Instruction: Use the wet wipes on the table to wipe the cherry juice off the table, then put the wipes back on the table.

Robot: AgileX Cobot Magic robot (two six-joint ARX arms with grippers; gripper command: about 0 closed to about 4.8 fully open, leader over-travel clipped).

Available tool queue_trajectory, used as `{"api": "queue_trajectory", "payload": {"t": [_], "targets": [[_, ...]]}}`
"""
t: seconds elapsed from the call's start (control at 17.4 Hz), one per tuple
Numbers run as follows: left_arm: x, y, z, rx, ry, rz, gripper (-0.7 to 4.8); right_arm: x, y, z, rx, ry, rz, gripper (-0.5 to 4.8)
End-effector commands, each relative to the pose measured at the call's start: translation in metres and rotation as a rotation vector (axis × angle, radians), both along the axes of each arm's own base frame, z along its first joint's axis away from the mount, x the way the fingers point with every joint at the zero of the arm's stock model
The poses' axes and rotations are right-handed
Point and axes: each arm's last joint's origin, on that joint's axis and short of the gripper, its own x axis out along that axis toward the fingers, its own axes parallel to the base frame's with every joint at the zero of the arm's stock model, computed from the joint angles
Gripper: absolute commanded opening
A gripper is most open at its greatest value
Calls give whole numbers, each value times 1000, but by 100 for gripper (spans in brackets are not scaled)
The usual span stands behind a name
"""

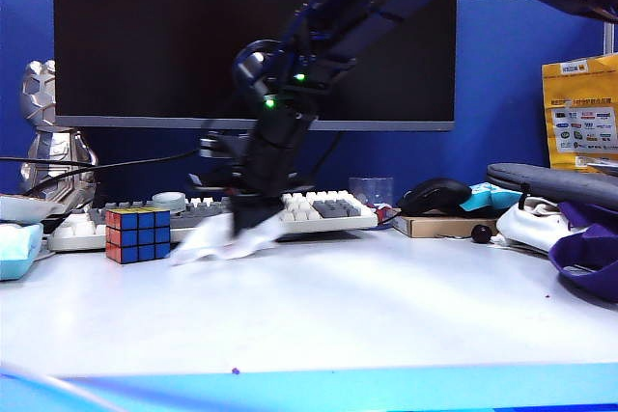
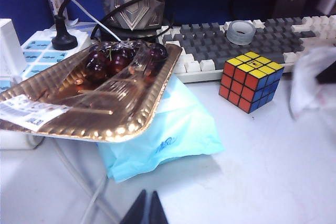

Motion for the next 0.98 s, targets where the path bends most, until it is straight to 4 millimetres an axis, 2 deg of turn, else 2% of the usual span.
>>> {"api": "queue_trajectory", "payload": {"t": [0.06,0.29,0.4,0.52,0.69,0.86,0.98], "targets": [[0,0,-1,-5,7,-4,-2,-7,7,-8,-38,24,-1,-5],[0,0,-1,-5,7,-4,-2,1,-3,-7,-140,-66,-174,-5],[0,0,-1,-5,7,-4,-2,5,-8,-7,-144,-69,-201,-5],[0,0,-1,-5,7,-4,-2,6,-7,-6,-83,-39,-145,-5],[0,0,-1,-5,7,-4,-2,-2,5,-5,48,36,33,-5],[0,0,-1,-5,7,-4,-2,-4,8,-6,-57,-37,-60,-5],[0,0,-1,-5,7,-4,-2,0,-2,-7,-152,-63,-144,-5]]}}
